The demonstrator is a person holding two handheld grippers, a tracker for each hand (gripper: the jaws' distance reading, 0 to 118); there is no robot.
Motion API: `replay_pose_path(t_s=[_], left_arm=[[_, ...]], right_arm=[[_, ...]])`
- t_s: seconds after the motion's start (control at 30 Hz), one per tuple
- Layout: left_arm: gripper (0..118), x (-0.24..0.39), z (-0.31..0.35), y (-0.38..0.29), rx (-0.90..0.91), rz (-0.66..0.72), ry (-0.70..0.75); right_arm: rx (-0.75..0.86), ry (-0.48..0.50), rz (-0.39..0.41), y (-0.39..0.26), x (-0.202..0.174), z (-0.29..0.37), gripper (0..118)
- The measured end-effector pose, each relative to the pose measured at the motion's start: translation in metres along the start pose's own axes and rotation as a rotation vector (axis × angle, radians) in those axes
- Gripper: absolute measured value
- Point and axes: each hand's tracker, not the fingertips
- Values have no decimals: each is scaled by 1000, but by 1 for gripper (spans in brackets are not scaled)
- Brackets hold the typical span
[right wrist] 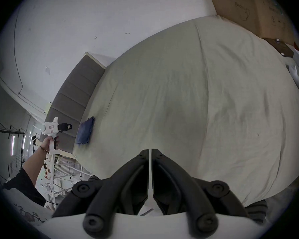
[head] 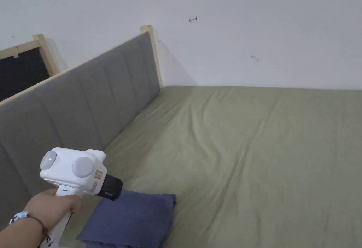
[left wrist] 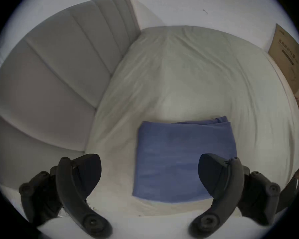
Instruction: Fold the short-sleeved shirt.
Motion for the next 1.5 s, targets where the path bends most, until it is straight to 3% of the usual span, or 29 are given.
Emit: replay_pose_path(t_s=[0.17,0.27,0.33,0.37,0.47,0.5,0.53,0.57,0.73,0.87,0.97,1.07,1.13,1.2,1.23,1.33,1.4,1.47,1.5], left_arm=[[114,8,17,1,59,62,-115],[114,61,45,2,115,-6,-206],[111,118,73,-5,102,-50,-348],[101,141,84,-9,122,-66,-385],[18,213,130,-30,183,-98,-548],[1,227,141,-34,209,-94,-586],[1,242,153,-38,241,-86,-638],[1,252,161,-37,303,-67,-643],[1,297,221,-52,612,34,-605],[1,325,258,-62,886,34,-403],[1,337,269,-65,991,8,-364],[1,346,277,-71,1055,40,-301],[10,349,279,-75,1095,59,-276],[14,350,281,-73,1086,62,-266],[23,348,283,-73,1083,78,-292],[81,347,282,-70,1069,101,-298],[107,346,281,-72,1073,107,-287],[112,346,281,-72,1079,108,-269],[112,346,281,-73,1075,105,-263]], right_arm=[[31,88,-7,1,-4,-3,2],[55,99,14,5,-12,0,2],[75,102,40,8,-17,4,2],[83,99,53,10,-21,6,2],[97,44,99,17,-31,15,2],[123,-27,122,17,-37,20,2],[159,-132,168,19,-45,26,2],[181,-161,224,22,-51,32,2],[366,-160,268,41,-71,71,2],[617,-219,361,48,-92,103,2],[814,-232,388,45,-99,120,2],[913,-174,399,44,-98,125,3],[965,-204,423,41,-101,126,22],[976,-282,477,39,-107,124,26],[978,-282,498,38,-109,123,35],[983,-292,491,36,-114,120,46],[995,-300,479,35,-115,118,64],[1006,-326,469,34,-116,116,90],[1005,-322,467,35,-115,117,109]])
